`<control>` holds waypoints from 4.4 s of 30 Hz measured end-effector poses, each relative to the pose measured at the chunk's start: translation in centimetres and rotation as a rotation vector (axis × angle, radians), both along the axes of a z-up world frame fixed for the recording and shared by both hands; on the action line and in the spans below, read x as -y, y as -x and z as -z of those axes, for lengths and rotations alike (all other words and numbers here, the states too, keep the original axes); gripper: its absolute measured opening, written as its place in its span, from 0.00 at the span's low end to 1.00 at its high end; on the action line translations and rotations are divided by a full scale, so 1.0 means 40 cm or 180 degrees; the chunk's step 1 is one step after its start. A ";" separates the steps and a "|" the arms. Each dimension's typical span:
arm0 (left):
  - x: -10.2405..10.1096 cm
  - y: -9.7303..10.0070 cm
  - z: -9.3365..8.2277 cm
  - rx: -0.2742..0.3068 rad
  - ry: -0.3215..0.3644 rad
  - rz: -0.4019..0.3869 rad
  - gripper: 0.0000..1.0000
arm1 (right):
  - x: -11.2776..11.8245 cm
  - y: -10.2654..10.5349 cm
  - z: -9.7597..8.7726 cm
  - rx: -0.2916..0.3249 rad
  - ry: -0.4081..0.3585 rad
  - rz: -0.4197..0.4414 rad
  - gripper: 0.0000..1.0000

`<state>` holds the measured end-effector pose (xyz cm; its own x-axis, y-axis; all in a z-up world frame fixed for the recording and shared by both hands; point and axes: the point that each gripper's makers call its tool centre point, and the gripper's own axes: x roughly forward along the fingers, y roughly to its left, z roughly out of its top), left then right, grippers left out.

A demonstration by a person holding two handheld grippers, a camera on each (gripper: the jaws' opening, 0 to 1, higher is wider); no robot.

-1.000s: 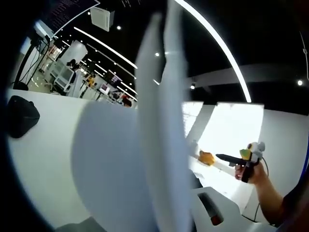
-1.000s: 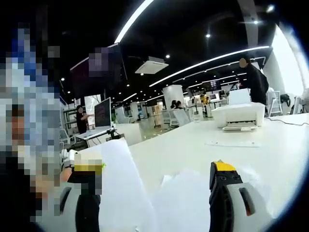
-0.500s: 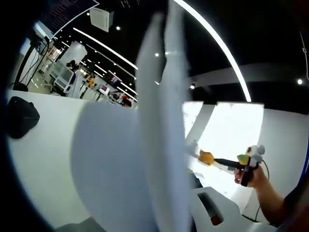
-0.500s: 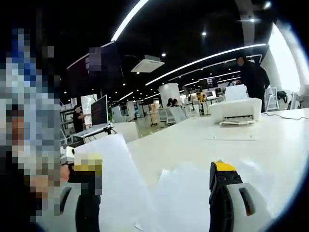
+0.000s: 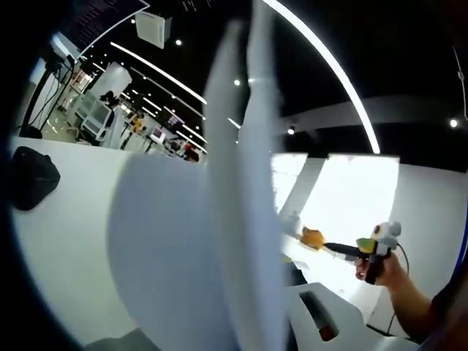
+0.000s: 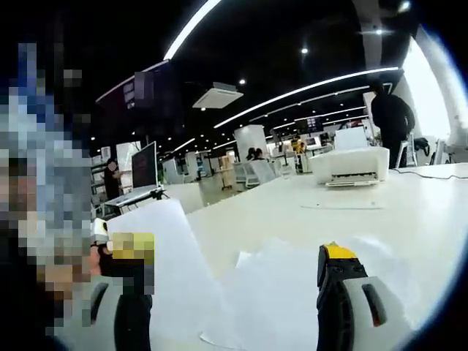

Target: Organize the stack of printing papers by aligning and flattening the scattered papers on the table

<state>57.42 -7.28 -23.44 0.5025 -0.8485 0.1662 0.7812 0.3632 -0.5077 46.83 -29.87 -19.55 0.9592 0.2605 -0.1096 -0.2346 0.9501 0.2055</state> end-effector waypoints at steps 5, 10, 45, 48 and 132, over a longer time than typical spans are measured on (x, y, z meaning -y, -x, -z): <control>0.002 0.000 0.002 -0.0011 -0.0021 0.0011 0.06 | 0.017 0.006 0.026 -0.0097 -0.0002 0.0059 0.89; 0.000 -0.001 0.001 -0.0046 0.0014 0.0026 0.06 | 0.030 0.016 0.024 -0.0104 -0.0044 0.0116 0.89; 0.001 0.004 -0.010 -0.0035 0.0144 0.0058 0.06 | 0.111 0.085 0.058 -0.0197 -0.0110 0.0503 0.88; 0.005 0.006 -0.009 -0.0006 0.0116 0.0069 0.06 | 0.115 0.092 0.064 -0.0224 -0.0060 0.0528 0.88; -0.001 0.009 -0.015 0.0142 0.0058 0.0002 0.06 | 0.270 0.195 0.296 -0.0992 0.0584 0.1781 0.73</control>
